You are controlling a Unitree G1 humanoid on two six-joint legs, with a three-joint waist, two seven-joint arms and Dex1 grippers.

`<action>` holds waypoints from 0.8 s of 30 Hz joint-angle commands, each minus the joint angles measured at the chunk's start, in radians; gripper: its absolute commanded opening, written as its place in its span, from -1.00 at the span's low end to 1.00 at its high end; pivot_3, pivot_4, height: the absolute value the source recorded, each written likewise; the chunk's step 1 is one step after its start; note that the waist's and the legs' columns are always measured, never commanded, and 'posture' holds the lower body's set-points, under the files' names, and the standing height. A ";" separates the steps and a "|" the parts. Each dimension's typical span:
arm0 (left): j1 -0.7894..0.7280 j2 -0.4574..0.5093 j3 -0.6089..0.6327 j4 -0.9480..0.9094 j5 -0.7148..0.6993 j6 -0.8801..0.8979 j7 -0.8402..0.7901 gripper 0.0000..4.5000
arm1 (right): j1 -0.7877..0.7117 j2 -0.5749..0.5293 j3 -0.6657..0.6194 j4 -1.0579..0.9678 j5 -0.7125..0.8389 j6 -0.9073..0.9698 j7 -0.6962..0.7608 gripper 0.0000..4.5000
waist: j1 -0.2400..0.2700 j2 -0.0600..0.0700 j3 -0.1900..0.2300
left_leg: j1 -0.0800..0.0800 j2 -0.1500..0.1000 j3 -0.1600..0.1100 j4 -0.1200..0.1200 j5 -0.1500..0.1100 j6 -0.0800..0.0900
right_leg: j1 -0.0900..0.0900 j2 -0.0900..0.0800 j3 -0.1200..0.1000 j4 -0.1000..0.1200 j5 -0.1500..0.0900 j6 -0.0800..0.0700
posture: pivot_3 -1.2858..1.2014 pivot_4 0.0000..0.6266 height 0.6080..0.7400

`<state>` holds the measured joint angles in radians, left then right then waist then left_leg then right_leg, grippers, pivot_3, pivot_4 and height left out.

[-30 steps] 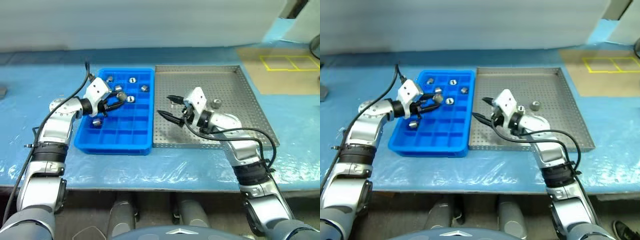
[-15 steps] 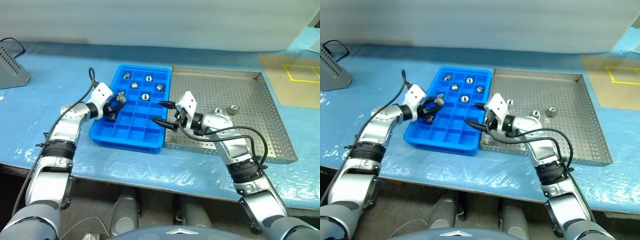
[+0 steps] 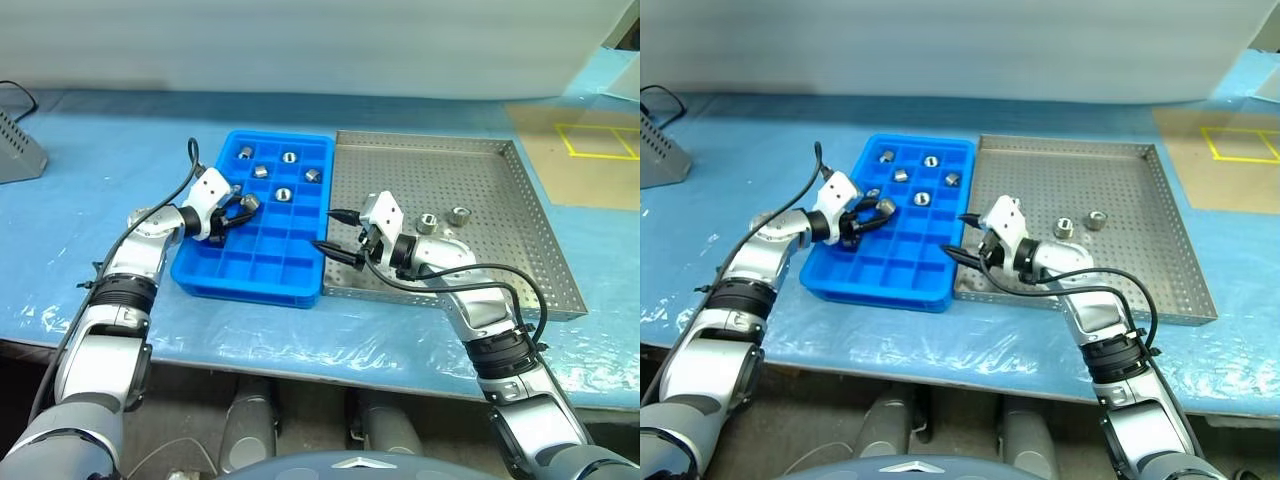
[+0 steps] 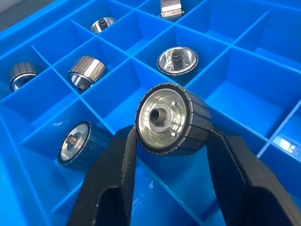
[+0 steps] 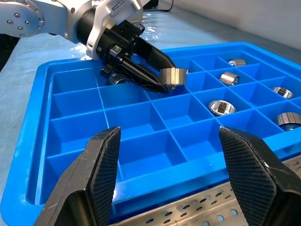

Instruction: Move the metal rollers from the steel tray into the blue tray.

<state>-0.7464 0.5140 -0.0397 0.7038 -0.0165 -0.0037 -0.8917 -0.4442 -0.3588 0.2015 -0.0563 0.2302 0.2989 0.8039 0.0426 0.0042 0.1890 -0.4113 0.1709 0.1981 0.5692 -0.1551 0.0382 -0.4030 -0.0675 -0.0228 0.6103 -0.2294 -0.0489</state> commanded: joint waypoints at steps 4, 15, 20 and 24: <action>-0.024 -0.007 0.001 -0.029 -0.022 0.022 -0.023 0.68 | 0.010 -0.005 -0.015 -0.042 0.005 -0.009 -0.007 0.50 | 0.000 0.000 0.000 | 0.000 0.000 0.000 0.000 0.000 0.000 | 0.000 0.000 0.000 0.000 0.000 0.000 | -0.09 -0.52 1.00; -0.207 -0.103 -0.014 0.062 -0.024 -0.027 -0.036 0.68 | 0.049 -0.088 -0.122 -0.068 0.011 -0.004 -0.049 0.50 | 0.000 -0.001 0.000 | -0.002 -0.001 0.001 0.001 0.000 0.001 | 0.000 -0.001 0.000 -0.001 0.000 0.000 | -0.18 -0.52 1.00; -0.397 -0.182 -0.040 0.300 0.033 -0.123 0.004 0.68 | 0.114 -0.121 -0.194 -0.127 0.014 0.016 -0.103 0.50 | -0.010 -0.001 0.000 | -0.001 0.000 0.001 0.001 0.000 0.002 | 0.000 0.000 0.000 -0.001 0.000 0.000 | -0.26 -0.52 1.00; -0.517 -0.270 -0.095 0.460 0.122 -0.199 0.094 0.68 | 0.191 -0.113 -0.210 -0.212 0.013 0.045 -0.150 0.50 | -0.034 -0.001 0.000 | -0.002 -0.001 0.002 0.001 -0.001 0.004 | 0.000 0.000 0.001 -0.003 0.000 0.001 | -0.33 -0.52 1.00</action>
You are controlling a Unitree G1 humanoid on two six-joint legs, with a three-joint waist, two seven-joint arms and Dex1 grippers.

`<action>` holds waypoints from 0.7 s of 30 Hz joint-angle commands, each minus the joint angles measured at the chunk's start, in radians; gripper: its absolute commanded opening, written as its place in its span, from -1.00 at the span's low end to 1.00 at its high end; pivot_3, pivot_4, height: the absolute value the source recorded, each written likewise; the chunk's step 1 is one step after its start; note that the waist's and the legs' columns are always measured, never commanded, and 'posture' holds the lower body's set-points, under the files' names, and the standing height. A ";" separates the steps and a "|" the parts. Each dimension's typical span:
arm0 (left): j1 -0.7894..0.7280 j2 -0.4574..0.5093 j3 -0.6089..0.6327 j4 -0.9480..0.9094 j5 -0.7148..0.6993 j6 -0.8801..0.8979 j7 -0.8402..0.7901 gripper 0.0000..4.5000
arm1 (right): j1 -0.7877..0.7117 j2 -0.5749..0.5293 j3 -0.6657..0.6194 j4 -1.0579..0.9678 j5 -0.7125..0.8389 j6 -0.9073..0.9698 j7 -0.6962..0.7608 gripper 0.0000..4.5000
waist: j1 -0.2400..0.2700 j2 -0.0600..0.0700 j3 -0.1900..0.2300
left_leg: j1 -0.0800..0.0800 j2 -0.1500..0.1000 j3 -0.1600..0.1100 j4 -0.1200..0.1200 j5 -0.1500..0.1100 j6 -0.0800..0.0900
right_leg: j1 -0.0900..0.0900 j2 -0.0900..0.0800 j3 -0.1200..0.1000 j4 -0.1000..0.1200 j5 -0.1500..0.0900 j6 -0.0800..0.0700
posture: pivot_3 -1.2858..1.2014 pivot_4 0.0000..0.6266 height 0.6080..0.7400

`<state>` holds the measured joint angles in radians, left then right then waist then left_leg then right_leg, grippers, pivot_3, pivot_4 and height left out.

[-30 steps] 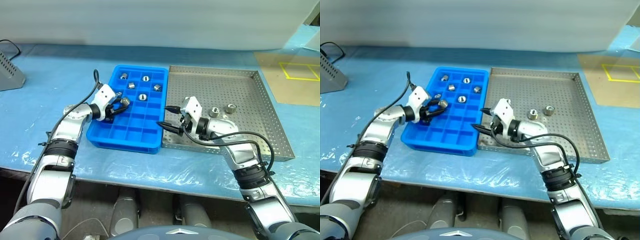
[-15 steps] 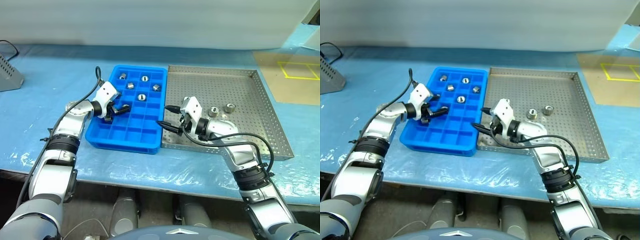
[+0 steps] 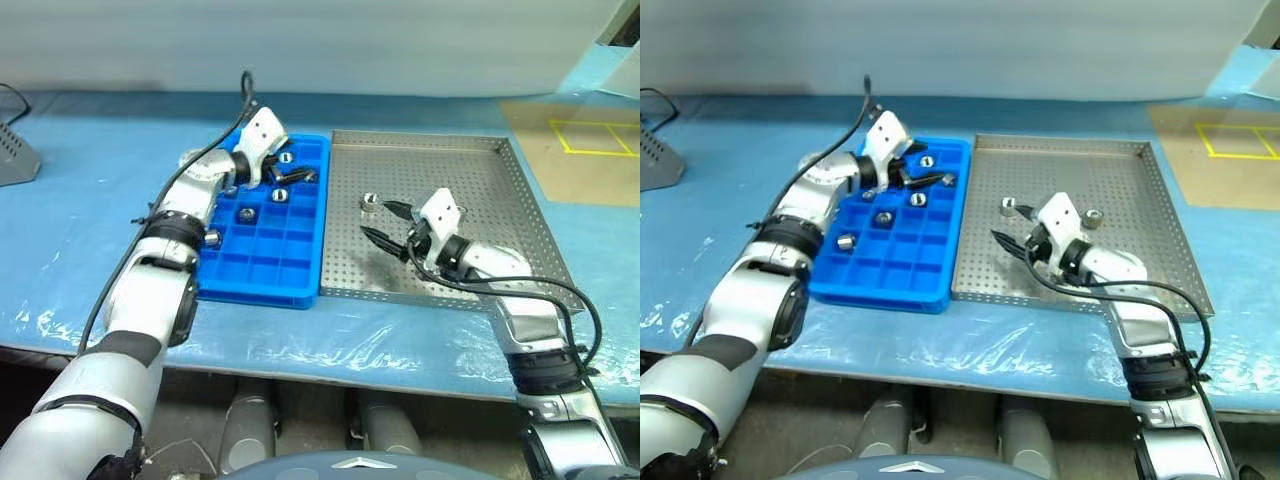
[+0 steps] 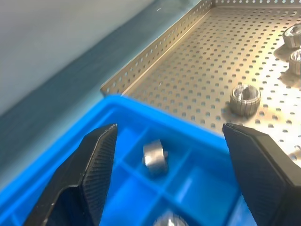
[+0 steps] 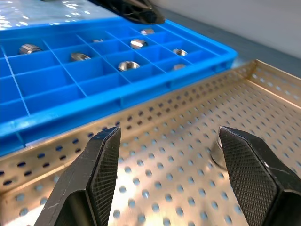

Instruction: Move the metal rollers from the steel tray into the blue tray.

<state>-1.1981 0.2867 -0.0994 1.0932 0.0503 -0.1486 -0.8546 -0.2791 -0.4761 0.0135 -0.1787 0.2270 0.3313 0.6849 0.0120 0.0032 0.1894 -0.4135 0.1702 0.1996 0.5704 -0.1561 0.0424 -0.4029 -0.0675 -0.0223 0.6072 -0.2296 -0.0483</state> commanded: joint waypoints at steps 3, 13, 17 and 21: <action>-0.122 -0.116 -0.064 0.144 0.102 -0.043 0.120 0.68 | 0.071 0.012 -0.021 -0.140 0.007 0.031 -0.067 0.50 | -0.026 0.000 0.000 | -0.002 0.000 0.000 0.001 0.000 0.003 | 0.000 0.000 0.000 0.000 0.000 0.000 | -0.36 -0.52 1.00; -0.151 -0.245 -0.088 0.256 0.195 0.135 0.305 0.68 | 0.172 0.027 -0.026 -0.245 -0.004 0.064 -0.155 0.50 | -0.096 0.000 0.000 | -0.003 0.000 0.000 0.006 -0.002 0.004 | 0.000 0.000 0.000 -0.001 0.000 0.001 | -0.44 -0.52 1.00; -0.152 -0.281 -0.048 0.263 0.170 0.197 0.374 0.68 | 0.192 0.027 -0.018 -0.248 -0.013 0.058 -0.172 0.50 | -0.111 0.000 0.000 | -0.005 -0.001 -0.001 0.008 -0.004 0.007 | 0.000 0.000 -0.001 -0.002 0.000 0.001 | -0.45 -0.52 1.00; -0.143 -0.309 -0.029 0.267 0.177 0.239 0.417 0.68 | 0.180 0.036 -0.008 -0.239 -0.014 0.056 -0.181 0.50 | -0.116 0.000 0.000 | -0.007 -0.002 -0.001 0.010 -0.005 0.012 | 0.000 -0.001 -0.001 -0.003 0.000 0.001 | -0.45 -0.52 1.00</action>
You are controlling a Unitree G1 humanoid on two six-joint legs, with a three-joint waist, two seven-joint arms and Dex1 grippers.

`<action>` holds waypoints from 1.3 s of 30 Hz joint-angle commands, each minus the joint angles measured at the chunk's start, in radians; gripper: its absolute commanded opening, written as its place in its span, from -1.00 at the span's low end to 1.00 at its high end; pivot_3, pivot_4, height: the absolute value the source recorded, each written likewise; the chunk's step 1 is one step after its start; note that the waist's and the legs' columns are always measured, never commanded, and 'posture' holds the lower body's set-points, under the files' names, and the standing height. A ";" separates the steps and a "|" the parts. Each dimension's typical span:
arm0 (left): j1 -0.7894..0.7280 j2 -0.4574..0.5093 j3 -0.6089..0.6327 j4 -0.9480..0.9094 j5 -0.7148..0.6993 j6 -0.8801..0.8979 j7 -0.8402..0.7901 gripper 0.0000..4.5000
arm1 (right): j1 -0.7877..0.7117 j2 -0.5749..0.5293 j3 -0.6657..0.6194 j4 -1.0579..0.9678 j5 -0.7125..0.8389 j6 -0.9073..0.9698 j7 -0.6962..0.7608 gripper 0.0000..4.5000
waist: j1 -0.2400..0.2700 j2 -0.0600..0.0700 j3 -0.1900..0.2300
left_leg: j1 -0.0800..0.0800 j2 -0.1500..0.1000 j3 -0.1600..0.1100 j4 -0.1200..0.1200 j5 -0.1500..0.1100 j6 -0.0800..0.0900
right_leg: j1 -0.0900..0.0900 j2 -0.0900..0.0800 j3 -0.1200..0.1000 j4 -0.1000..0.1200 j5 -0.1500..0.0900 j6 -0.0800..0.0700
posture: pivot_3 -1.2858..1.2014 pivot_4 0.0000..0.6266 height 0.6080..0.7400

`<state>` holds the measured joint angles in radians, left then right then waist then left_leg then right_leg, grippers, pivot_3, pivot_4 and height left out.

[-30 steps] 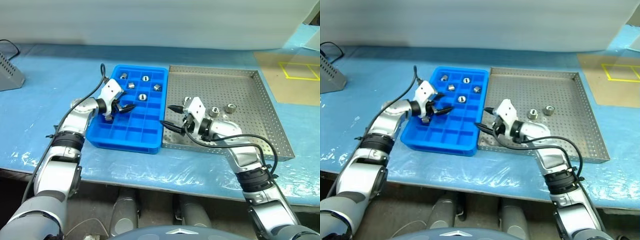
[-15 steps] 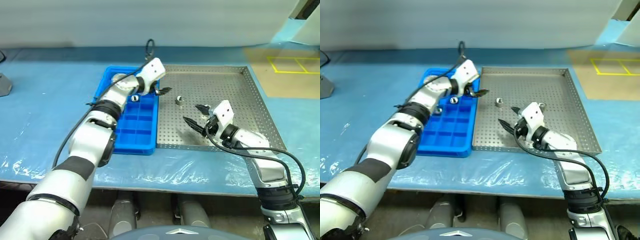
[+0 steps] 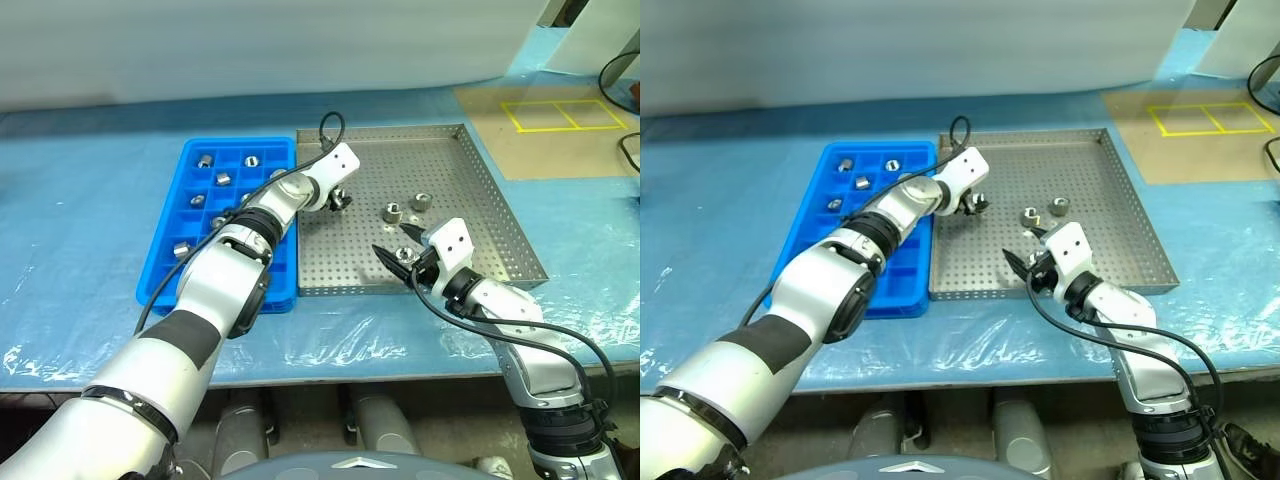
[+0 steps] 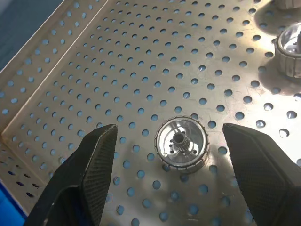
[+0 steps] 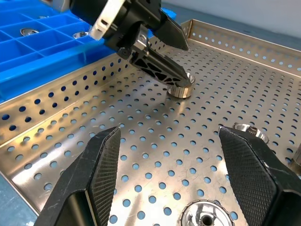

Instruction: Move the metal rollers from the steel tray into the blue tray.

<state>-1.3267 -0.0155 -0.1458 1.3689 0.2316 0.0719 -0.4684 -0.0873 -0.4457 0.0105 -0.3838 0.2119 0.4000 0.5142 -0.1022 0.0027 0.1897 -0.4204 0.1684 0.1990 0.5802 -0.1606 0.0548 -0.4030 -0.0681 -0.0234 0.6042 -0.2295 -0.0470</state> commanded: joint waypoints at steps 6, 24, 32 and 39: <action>-0.012 -0.024 0.010 -0.012 0.028 0.004 0.074 0.68 | -0.012 0.014 0.007 -0.013 -0.013 -0.028 -0.015 0.50 | -0.019 0.000 0.000 | -0.001 -0.001 0.000 0.000 -0.001 0.001 | 0.000 -0.001 -0.001 -0.001 0.000 0.000 | -0.45 -0.52 1.00; 0.084 0.021 -0.025 -0.111 -0.043 -0.255 -0.640 0.68 | 0.233 -0.092 -0.405 -0.227 0.331 0.162 0.039 0.50 | -0.021 0.000 0.000 | 0.000 -0.004 0.001 -0.001 -0.003 0.005 | 0.003 -0.006 -0.002 -0.004 -0.001 0.002 | -0.46 -0.52 1.00; 0.103 -0.090 -0.048 -0.104 -0.028 -0.265 -0.620 0.68 | 0.280 -0.116 -0.406 -0.286 0.350 0.201 0.006 0.50 | -0.037 0.002 -0.001 | 0.000 -0.007 0.001 -0.001 -0.007 0.009 | 0.009 -0.009 -0.002 -0.014 -0.001 0.003 | -0.50 -0.52 1.00; 0.121 -0.068 -0.085 -0.087 0.005 -0.274 -0.618 0.68 | 0.326 -0.094 -0.371 -0.312 0.324 0.187 -0.038 0.50 | -0.078 0.002 -0.001 | -0.001 -0.007 0.001 -0.003 -0.006 0.011 | 0.009 -0.009 -0.005 -0.015 -0.001 0.004 | -0.52 -0.52 1.00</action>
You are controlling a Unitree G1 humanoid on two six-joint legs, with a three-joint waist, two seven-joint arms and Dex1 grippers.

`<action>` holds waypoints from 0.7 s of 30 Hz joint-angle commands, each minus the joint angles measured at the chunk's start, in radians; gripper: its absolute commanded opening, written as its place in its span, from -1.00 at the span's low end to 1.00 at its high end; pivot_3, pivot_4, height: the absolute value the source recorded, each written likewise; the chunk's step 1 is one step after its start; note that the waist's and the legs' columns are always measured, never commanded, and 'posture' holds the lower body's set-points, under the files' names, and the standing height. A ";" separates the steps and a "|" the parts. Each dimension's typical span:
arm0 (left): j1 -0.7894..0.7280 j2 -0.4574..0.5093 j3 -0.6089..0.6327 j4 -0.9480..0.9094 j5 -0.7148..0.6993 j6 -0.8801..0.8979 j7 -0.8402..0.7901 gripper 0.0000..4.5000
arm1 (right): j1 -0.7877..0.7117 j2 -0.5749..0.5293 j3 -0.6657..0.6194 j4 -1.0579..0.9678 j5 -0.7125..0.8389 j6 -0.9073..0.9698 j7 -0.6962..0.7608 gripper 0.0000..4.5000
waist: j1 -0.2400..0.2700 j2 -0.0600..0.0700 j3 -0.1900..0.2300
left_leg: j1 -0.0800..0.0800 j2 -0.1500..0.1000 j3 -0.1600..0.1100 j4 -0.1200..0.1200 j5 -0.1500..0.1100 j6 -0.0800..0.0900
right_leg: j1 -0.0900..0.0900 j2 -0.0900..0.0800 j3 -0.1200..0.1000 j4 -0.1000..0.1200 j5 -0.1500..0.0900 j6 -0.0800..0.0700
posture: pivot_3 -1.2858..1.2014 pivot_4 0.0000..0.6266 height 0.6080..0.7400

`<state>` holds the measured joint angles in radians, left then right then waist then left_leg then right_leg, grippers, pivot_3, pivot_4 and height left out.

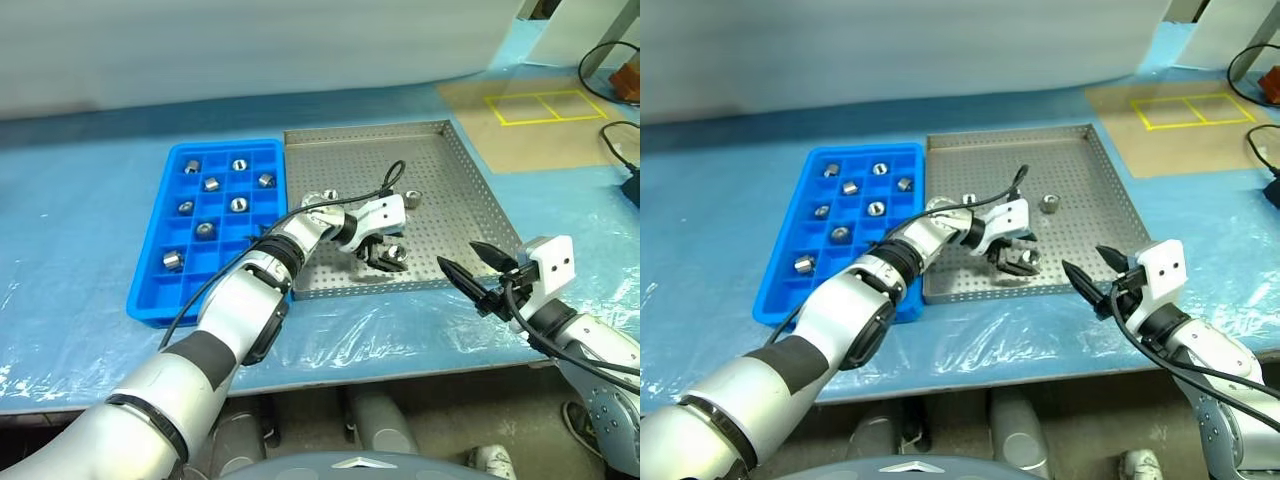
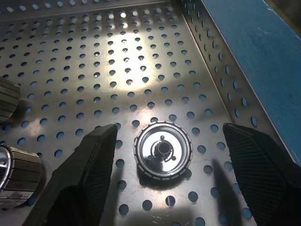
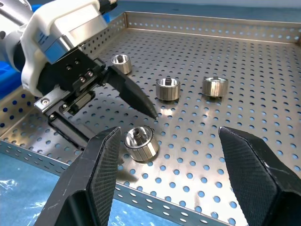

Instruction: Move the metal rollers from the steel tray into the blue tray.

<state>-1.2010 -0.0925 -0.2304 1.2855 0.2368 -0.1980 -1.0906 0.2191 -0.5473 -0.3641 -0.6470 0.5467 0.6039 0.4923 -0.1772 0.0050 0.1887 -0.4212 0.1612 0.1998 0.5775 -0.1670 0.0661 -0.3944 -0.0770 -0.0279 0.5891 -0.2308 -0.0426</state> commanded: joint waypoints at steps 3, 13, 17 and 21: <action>0.000 0.006 -0.009 0.004 0.013 0.000 0.042 0.68 | 0.032 0.008 0.016 -0.046 -0.031 -0.028 -0.028 0.50 | -0.010 0.000 0.000 | 0.000 -0.001 0.000 0.000 0.000 0.000 | 0.000 0.000 0.000 -0.001 0.000 0.000 | -0.52 -0.52 1.00; 0.045 -0.033 -0.029 0.006 0.032 0.003 0.086 0.68 | 0.010 0.005 0.057 -0.030 -0.066 -0.039 -0.043 0.50 | -0.046 0.000 0.000 | 0.000 -0.007 -0.001 0.002 -0.003 0.005 | 0.004 -0.005 0.000 -0.004 0.000 0.000 | -0.52 -0.52 1.00; 0.056 -0.034 -0.038 0.013 0.045 0.020 0.135 0.68 | 0.013 0.005 0.072 -0.023 -0.084 -0.046 -0.044 0.50 | -0.059 0.000 0.000 | 0.000 -0.009 -0.001 0.002 -0.004 0.007 | 0.005 -0.007 0.000 -0.004 -0.001 0.001 | -0.52 -0.52 1.00; 0.061 -0.026 -0.048 0.018 0.055 0.025 0.165 0.68 | 0.010 0.005 0.076 -0.020 -0.092 -0.048 -0.042 0.50 | -0.061 0.000 0.000 | 0.001 -0.011 -0.001 0.004 -0.006 0.009 | 0.008 -0.010 -0.002 -0.006 -0.001 0.002 | -0.52 -0.52 1.00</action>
<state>-1.1490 -0.1225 -0.2640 1.2992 0.2687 -0.1816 -0.9503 0.2321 -0.5412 -0.2838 -0.6462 0.4565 0.5753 0.4516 -0.2379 0.0051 0.1886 -0.4197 0.1499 0.1985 0.5816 -0.1730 0.0758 -0.3860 -0.0878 -0.0297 0.5833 -0.2317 -0.0410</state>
